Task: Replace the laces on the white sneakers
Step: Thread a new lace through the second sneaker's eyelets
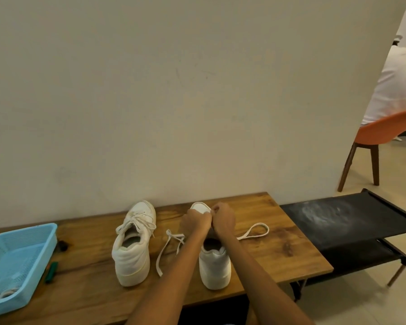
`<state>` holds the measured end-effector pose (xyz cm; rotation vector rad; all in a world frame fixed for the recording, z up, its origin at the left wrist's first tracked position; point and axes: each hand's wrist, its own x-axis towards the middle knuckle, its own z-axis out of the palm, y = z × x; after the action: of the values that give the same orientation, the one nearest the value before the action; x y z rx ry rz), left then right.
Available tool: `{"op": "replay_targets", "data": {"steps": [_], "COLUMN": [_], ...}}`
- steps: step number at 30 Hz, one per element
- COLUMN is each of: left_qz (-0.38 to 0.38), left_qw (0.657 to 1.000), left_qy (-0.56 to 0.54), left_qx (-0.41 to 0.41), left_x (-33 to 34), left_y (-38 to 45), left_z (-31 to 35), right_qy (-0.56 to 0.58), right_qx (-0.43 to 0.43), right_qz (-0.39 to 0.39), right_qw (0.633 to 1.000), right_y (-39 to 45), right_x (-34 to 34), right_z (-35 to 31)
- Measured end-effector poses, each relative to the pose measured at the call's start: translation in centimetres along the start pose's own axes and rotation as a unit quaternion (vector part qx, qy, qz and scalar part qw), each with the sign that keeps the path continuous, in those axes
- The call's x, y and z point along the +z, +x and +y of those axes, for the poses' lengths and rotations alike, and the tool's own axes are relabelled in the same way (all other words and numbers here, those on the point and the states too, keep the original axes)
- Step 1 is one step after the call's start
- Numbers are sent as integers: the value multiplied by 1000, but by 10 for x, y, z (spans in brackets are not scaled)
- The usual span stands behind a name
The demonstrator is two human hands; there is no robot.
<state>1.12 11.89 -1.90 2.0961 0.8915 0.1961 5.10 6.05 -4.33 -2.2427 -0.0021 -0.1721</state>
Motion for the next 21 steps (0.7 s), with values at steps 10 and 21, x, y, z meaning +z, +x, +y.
{"op": "replay_targets", "data": {"steps": [10, 21], "left_qz": [75, 26], "left_qw": [981, 963], "left_qy": [145, -269], "left_qx": [108, -29], "left_x": [8, 0], "left_y": [-6, 2], "left_z": [-5, -32], "right_qy": [11, 38], "right_qx": [-2, -78], "right_qz": [3, -53], "right_qw": [1000, 995], "right_y": [-1, -4], "right_x": [7, 5], "right_z": [11, 14]}}
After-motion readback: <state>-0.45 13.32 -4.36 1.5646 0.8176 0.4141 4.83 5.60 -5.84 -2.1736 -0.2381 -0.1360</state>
